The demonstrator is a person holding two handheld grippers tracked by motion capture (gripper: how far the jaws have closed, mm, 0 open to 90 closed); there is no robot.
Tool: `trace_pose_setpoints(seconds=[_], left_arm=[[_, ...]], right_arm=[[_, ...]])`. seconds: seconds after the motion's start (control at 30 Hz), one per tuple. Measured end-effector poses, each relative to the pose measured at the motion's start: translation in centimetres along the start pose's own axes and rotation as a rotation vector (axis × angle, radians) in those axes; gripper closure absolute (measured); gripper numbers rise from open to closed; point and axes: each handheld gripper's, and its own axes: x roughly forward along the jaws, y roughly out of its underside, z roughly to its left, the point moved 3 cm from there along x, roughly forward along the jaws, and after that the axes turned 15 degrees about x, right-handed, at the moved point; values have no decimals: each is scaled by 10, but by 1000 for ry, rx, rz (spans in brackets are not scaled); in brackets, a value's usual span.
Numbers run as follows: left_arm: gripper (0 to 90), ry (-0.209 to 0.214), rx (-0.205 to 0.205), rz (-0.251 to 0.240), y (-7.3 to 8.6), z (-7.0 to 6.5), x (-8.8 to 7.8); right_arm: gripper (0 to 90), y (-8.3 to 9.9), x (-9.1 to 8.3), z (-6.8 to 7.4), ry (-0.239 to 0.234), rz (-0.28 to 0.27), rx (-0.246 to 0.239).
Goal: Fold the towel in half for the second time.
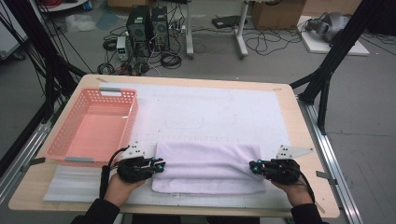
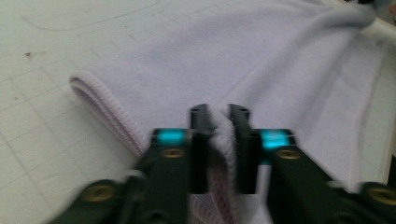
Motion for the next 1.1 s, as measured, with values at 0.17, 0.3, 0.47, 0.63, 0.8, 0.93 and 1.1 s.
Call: trace_pose_setpoints(seconds=[0.17,0.3,0.47,0.63,0.8,0.93,1.1], left_arm=[[829,35,10,-27,-2,-6,-11],[758,85,-14,-28,0,-12,-19],[413,11,-77,-148,-11,-5,-35],[400,-104,-106,-137,-15,9,-26],[400,-197,-110,-60,-16,26,-1],[403,-242,-131,-5,-17,38,15],[411,-261,-152,8,-14,44,23]], right_arm=[[875,7,-16,2,-42,-19,-4],[874,19,-28,6,-76,5,-20],[691,25,-31,10,-135,30,5],[575,10,-33,-2,12,-89,55],[551,-5,-15,-24,249,-130,105],[547,-19,6,-36,353,-113,109],[847,-20,26,-49,405,-18,149]])
